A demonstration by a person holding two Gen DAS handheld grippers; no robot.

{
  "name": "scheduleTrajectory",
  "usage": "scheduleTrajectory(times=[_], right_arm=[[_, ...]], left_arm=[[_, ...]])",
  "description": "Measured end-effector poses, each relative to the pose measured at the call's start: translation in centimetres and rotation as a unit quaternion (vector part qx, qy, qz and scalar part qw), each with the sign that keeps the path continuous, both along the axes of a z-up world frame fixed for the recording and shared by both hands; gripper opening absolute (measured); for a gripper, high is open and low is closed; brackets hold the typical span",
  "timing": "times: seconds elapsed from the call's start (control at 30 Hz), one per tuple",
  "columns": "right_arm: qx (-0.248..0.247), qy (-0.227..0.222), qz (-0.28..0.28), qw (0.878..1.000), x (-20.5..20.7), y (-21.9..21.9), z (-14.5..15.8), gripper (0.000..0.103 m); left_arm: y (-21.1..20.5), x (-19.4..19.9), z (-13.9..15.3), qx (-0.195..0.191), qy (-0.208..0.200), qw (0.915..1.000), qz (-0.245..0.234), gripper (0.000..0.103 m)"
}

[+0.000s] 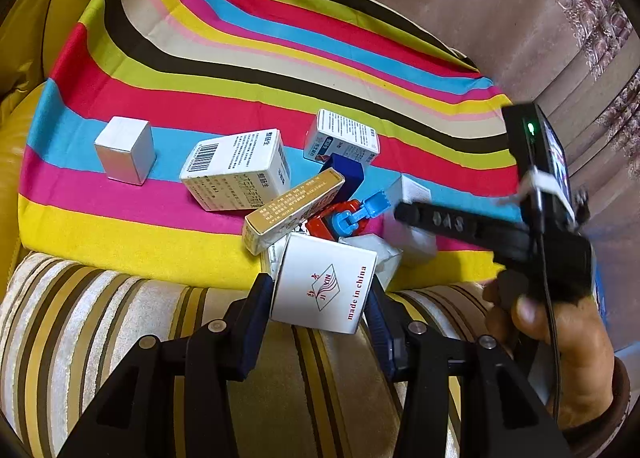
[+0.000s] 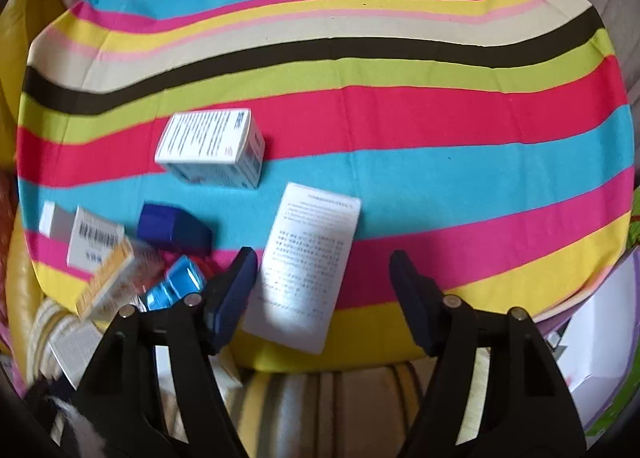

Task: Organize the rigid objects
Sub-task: 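Grasp the white 'made in china' box with left tool while right tool grasps white text box, then carry both white boxes with both tools to the purple-rimmed box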

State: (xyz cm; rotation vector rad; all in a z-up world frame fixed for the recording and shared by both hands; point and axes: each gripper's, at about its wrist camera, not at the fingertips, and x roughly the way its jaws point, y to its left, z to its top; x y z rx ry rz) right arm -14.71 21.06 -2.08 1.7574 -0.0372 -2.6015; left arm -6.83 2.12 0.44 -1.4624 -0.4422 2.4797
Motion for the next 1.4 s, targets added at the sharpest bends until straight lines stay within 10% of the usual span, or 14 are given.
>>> scheduleTrajectory(times=[0.23, 1.4], right_arm=[[-0.018, -0.012, 0.011, 1.0, 1.1, 1.5, -0.9, 0.046], [-0.041, 0.09, -0.033, 0.995, 13.7, 11.1, 4.9, 0.046]], left_arm=[[-0.2, 0.2, 0.0, 0.002, 0.002, 1.0, 0.003, 0.047], [10.0, 3.2, 3.1, -0.021, 0.037, 0.9913, -0.125, 0.046]])
